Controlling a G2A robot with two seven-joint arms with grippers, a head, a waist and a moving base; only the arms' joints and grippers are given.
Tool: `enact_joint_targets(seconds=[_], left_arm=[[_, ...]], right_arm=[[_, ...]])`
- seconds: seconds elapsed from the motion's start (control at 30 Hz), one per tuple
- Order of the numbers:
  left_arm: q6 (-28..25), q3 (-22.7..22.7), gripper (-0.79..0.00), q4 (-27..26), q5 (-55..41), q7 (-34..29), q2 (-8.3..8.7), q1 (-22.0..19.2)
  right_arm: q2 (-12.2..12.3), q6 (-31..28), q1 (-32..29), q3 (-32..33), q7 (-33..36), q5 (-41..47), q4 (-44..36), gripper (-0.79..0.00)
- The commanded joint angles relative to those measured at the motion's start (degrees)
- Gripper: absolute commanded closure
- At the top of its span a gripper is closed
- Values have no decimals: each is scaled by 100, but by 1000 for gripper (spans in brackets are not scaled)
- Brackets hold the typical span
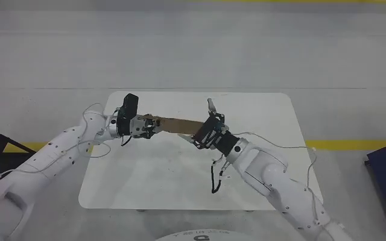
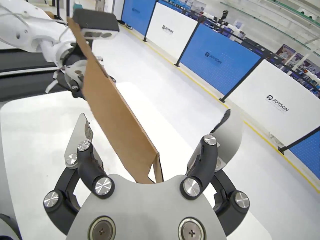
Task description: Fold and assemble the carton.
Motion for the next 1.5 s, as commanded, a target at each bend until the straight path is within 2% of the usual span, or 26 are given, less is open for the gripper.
enact_joint_targets(seconds=[0.0,0.1,0.2,0.33,0.43,0.63,0.73,0.9,1.13,1.2,1.37,1.47], left_arm=[[0,-24,0,4,88,-56,1,-6],[0,-72,0,-11,133,-120,-9,35],[0,-128,0,-26,138,-172,-23,67],[0,-219,0,15,-18,-123,-42,105],[0,-275,0,10,-169,-70,-54,155],[0,-192,0,-187,-685,20,-53,229],[0,-93,0,-251,-885,20,-24,179],[0,28,0,-225,-991,20,42,85],[0,79,0,-158,-954,20,128,-12],[0,89,0,-189,-930,20,149,-9],[0,125,0,-276,-919,20,181,-16],[0,102,0,-204,-939,20,219,-28]], right_arm=[[-14,287,-101,154,-388,191,42,-785],[-28,644,-232,389,-551,358,124,-785],[-41,689,-213,410,-276,262,195,-785],[-56,158,18,157,485,-14,227,-785],[-85,-72,168,-11,768,-41,233,-785],[-124,-500,359,-336,1387,-357,366,-785],[-169,-464,539,-415,1608,-312,407,-785],[-179,-191,413,-170,1118,-221,195,-785],[-100,-323,-178,388,382,-161,-37,-785],[-92,-413,-237,437,404,-179,3,-785],[-148,-459,67,174,1082,-331,212,-785],[-155,-582,84,186,921,-276,62,-785]])
